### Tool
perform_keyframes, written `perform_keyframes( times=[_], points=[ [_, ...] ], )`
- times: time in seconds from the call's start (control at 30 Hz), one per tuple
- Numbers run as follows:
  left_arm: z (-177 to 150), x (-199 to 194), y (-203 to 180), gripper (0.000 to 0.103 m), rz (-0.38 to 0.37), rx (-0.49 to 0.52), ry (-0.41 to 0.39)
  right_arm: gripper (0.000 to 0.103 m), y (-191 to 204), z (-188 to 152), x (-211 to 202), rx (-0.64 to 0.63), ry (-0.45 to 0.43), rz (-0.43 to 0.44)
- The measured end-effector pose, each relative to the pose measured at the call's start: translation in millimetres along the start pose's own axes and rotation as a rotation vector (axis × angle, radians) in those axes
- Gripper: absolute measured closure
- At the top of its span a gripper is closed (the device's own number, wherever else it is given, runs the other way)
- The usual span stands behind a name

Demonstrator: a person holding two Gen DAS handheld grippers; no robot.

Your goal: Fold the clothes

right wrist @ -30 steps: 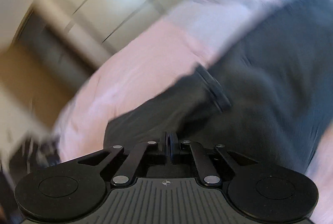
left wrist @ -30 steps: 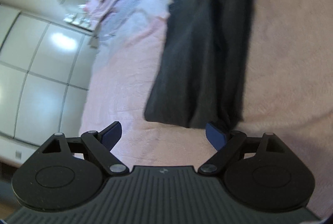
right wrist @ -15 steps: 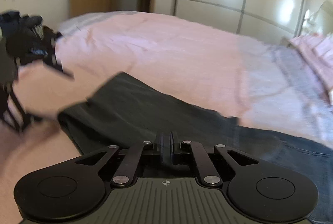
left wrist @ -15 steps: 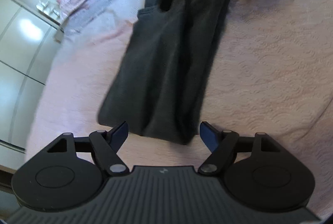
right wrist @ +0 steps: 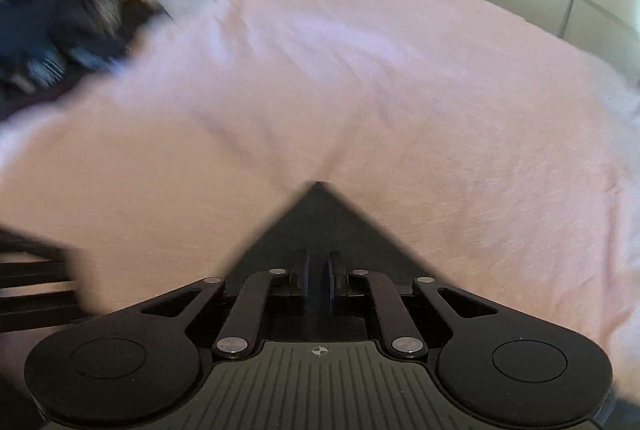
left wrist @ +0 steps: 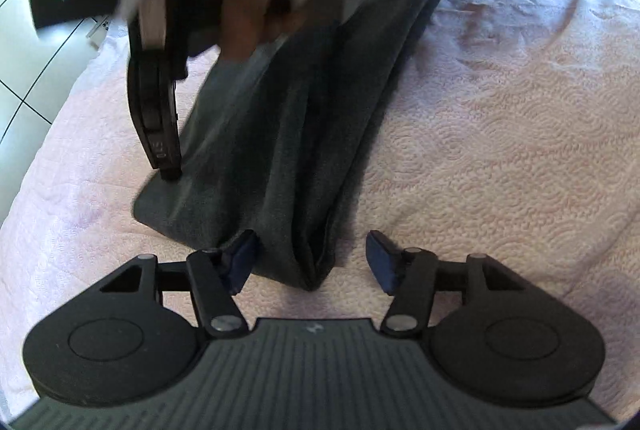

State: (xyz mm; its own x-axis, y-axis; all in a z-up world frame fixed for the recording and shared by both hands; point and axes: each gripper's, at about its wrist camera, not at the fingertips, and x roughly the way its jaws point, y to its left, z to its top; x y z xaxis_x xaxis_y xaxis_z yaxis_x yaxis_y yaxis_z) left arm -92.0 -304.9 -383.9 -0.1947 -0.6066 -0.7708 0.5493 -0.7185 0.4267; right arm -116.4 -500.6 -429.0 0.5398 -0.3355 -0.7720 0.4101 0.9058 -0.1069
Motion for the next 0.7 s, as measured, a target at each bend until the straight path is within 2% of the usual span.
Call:
perform_keyframes(
  times=[0.03,0.1,0.2,0.3,0.33,0.4,0.47,0.5,0.6,0.7],
  points=[
    [-0.6,0.0,-0.4,0.049,0.003,-0.004,-0.004,0.097,-8.3,0.1,10.0,0.019,0.006,-0.026],
    [-1.2,-0.3,-1.0,0.049,0.005,-0.010,-0.009,0.097,-28.3,-0.8,20.8,0.112,0.033,-0.002],
    [-0.7,-0.5,-2.6,0.050,0.010,-0.014,-0.013,0.097,-39.2,2.5,0.9,0.158,-0.001,0.036],
    [-1.9,-4.5,-9.4,0.051,0.021,-0.018,-0.014,0.096,-29.6,6.3,-32.9,0.139,-0.066,0.141],
    [-3.7,-7.7,-13.2,0.052,0.025,-0.020,-0.014,0.095,-21.6,8.4,-37.2,0.107,-0.063,0.173],
    [-1.5,-4.1,-10.4,0.053,0.033,-0.021,-0.017,0.092,-3.4,12.9,-31.0,0.034,0.005,0.218],
    [-2.4,-4.4,-11.9,0.054,0.038,-0.024,-0.019,0.089,12.3,13.4,-11.1,-0.045,0.091,0.194],
    [-3.1,-4.1,-11.6,0.054,0.039,-0.032,-0.022,0.089,18.5,12.9,2.6,-0.088,0.124,0.132],
    [-5.2,-2.9,-10.6,0.056,0.042,-0.056,-0.029,0.090,5.7,13.6,42.2,-0.048,0.154,0.082],
    [-7.3,-2.0,-9.7,0.056,0.044,-0.080,-0.037,0.090,-19.1,20.3,47.0,0.066,0.152,0.142]
  ],
)
